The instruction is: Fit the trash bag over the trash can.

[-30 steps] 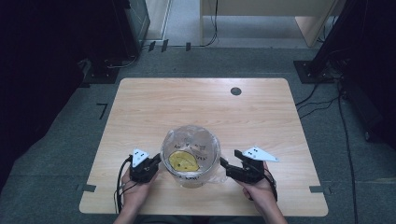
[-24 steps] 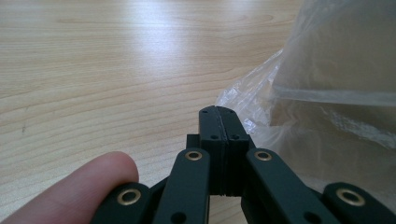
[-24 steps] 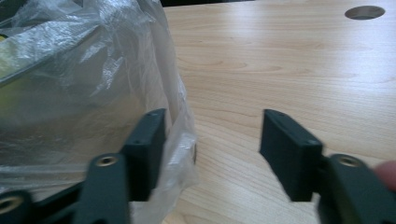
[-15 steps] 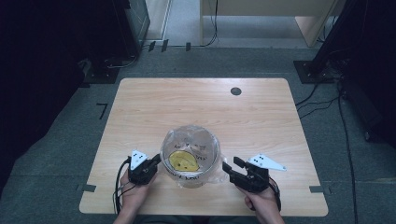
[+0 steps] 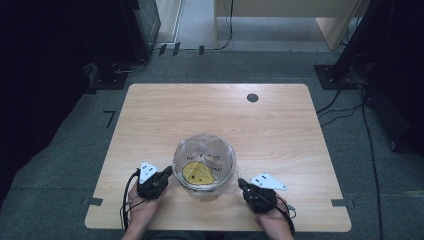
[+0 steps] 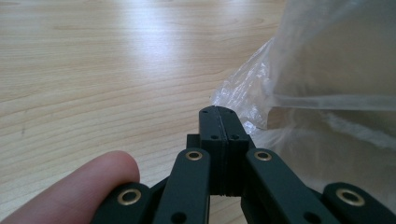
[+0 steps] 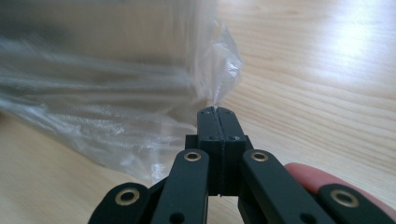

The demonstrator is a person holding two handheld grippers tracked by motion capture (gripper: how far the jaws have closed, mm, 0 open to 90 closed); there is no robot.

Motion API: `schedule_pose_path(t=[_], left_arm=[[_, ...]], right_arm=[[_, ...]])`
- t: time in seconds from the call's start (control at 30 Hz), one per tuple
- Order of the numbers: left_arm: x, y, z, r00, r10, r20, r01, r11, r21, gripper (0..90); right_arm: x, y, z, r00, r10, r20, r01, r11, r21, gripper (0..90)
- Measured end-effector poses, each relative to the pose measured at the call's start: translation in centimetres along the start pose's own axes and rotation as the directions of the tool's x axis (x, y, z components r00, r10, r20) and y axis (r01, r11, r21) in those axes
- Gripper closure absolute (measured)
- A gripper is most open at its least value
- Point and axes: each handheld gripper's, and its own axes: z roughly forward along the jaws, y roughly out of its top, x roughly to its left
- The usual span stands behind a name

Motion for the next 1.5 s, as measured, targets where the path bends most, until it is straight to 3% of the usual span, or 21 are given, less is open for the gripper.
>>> schedule_pose_path(t=[0.07, 0.13, 0.2, 0.23, 0.37, 0.43, 0.5, 0.57, 0.63, 0.67, 0.73, 0.8, 0.93, 1.0, 1.1, 1.2, 1.37, 1.5], left_arm=[[0.0, 0.0, 0.0, 0.9999, 0.012, -0.012, -0.012, 0.9999, 0.005, 90.0], [0.0, -0.2, 0.2, 0.9993, 0.026, -0.027, -0.025, 0.9995, 0.019, 90.0], [0.1, -0.4, 0.5, 0.9981, 0.040, -0.046, -0.038, 0.9982, 0.046, 90.0], [0.1, -0.5, 0.6, 0.9978, 0.044, -0.050, -0.040, 0.9973, 0.061, 90.0], [-0.2, -0.9, 0.9, 0.9938, 0.090, -0.065, -0.083, 0.9901, 0.113, 90.0], [-0.4, -0.9, 1.1, 0.9901, 0.121, -0.072, -0.110, 0.9841, 0.139, 90.0], [-0.6, -0.9, 1.1, 0.9858, 0.145, -0.085, -0.132, 0.9807, 0.144, 90.0], [-0.8, -1.0, 1.1, 0.9832, 0.158, -0.092, -0.144, 0.9795, 0.141, 90.0], [-0.7, -1.1, 1.0, 0.9850, 0.155, -0.075, -0.144, 0.9809, 0.130, 88.7], [-0.6, -1.2, 0.8, 0.9867, 0.149, -0.066, -0.140, 0.9836, 0.114, 80.4], [-0.2, -1.1, 0.3, 0.9916, 0.123, -0.042, -0.119, 0.9900, 0.076, 61.9], [0.1, -0.9, -0.2, 0.9930, 0.104, -0.056, -0.102, 0.9942, 0.035, 42.6], [1.1, -0.4, -1.0, 0.9974, 0.065, -0.031, -0.064, 0.9976, 0.024, 17.8], [1.5, -0.5, -1.5, 0.9970, 0.073, -0.027, -0.072, 0.9973, 0.014, 13.0], [1.7, -0.4, -2.5, 0.9889, 0.124, -0.082, -0.127, 0.9915, -0.030, 7.0], [2.4, -0.1, -3.5, 0.9925, 0.105, -0.064, -0.109, 0.9916, -0.069, 0.5], [3.8, -0.2, -4.8, 0.9934, 0.091, -0.070, -0.097, 0.9914, -0.088, 0.0], [5.7, -0.7, -5.4, 0.9951, 0.053, -0.083, -0.058, 0.9970, -0.052, 0.0]], right_arm=[[-0.2, -0.1, 0.3, 0.9999, -0.001, 0.014, 0.001, 1.000, 0.003, 90.0], [-0.3, -0.2, 0.6, 0.9981, -0.038, 0.048, 0.037, 0.999, 0.009, 90.0], [-0.5, -0.5, 1.3, 0.9940, -0.066, 0.087, 0.062, 0.997, 0.043, 90.0], [-0.8, -0.7, 1.7, 0.9944, -0.055, 0.090, 0.050, 0.997, 0.060, 90.0], [-1.6, -1.4, 2.8, 0.9910, -0.057, 0.122, 0.043, 0.993, 0.109, 90.0], [-1.6, -1.5, 3.1, 0.9830, -0.097, 0.155, 0.079, 0.990, 0.119, 90.0], [-1.4, -1.6, 3.2, 0.9724, -0.137, 0.189, 0.115, 0.986, 0.121, 90.0], [-1.4, -1.5, 3.2, 0.9727, -0.131, 0.191, 0.109, 0.986, 0.124, 90.0], [-1.6, -1.6, 3.2, 0.9739, -0.126, 0.189, 0.106, 0.988, 0.112, 90.0], [-1.7, -1.7, 3.1, 0.9783, -0.109, 0.177, 0.093, 0.991, 0.097, 90.0], [-2.2, -1.8, 2.7, 0.9910, -0.067, 0.116, 0.060, 0.996, 0.063, 67.9], [-2.6, -1.7, 1.9, 0.9955, -0.050, 0.081, 0.049, 0.999, 0.021, 52.1], [-3.2, -0.8, 0.2, 0.9999, -0.015, -0.003, 0.015, 0.998, -0.054, 40.8], [-3.4, -0.4, -0.6, 0.9997, -0.015, -0.017, 0.014, 0.996, -0.090, 39.3], [-3.6, 0.1, -1.5, 0.9994, -0.011, -0.032, 0.007, 0.991, -0.136, 39.3], [-3.4, 0.6, -2.2, 0.9994, -0.012, -0.032, 0.007, 0.987, -0.161, 43.3], [-3.0, 1.6, -3.3, 0.9995, -0.029, 0.015, 0.031, 0.972, -0.234, 68.5], [-3.3, 3.0, -4.1, 0.9960, -0.088, -0.014, 0.081, 0.959, -0.273, 85.3]])
